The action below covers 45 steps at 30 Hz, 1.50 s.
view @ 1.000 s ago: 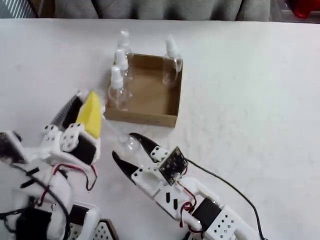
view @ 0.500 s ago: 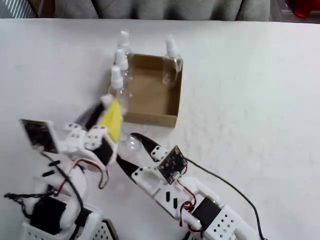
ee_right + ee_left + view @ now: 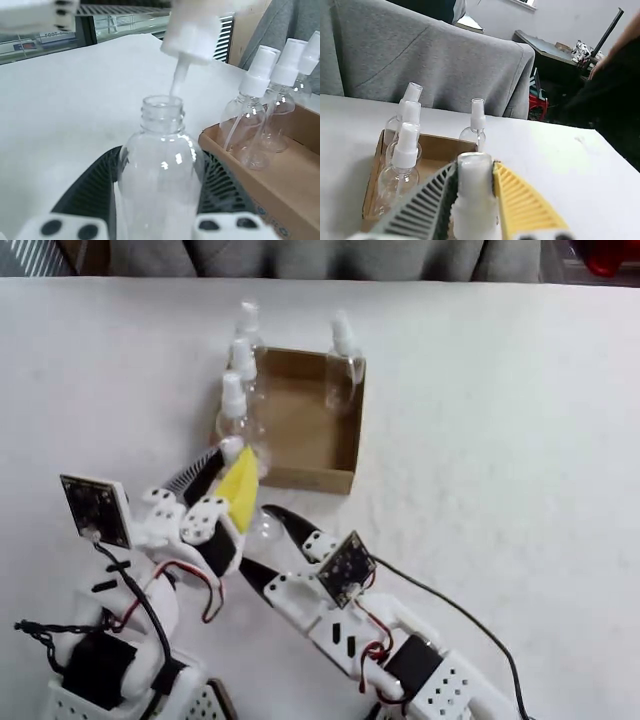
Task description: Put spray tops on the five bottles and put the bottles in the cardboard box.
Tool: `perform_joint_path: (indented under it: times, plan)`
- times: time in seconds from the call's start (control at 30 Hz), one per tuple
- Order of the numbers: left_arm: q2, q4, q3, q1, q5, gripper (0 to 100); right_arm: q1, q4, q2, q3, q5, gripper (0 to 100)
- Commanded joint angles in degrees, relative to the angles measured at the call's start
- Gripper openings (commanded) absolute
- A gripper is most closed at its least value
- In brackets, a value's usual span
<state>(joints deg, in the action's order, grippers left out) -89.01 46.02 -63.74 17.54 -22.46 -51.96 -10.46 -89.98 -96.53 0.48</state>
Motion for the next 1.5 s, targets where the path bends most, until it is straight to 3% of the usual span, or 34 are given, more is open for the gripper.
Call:
perform_joint_path:
  times: [0.0,0.1,0.33,0.8,1.0,1.27,1.37,1.47]
  plan:
    - [-0.66,5.19,0.09,1.01,0.62,21,0.57,-0.13,-0.84,-0.62,0.62,1.5]
    - [-0.66,6.42,0.35,1.01,0.62,27,1.98,0.04,-0.84,-0.62,0.62,1.5]
    - [-0.66,6.24,1.49,1.01,0.79,25,3.47,0.31,-0.84,-0.62,0.53,1.5]
    - [-0.66,6.42,16.00,0.40,0.88,24,3.82,-0.04,-0.92,-0.62,0.62,1.5]
    - [-0.57,11.60,23.21,0.40,0.97,24,9.27,0.40,-0.92,-0.18,0.35,1.5]
    - [-0.57,16.70,16.88,0.40,0.97,24,12.53,0.40,-0.92,1.05,0.18,1.5]
    - [-0.57,15.91,12.04,0.40,1.05,20,15.69,0.40,-0.92,2.64,0.09,1.5]
    - [-0.66,12.66,8.88,0.40,1.05,7,19.12,0.40,-0.92,3.25,-3.43,1.5]
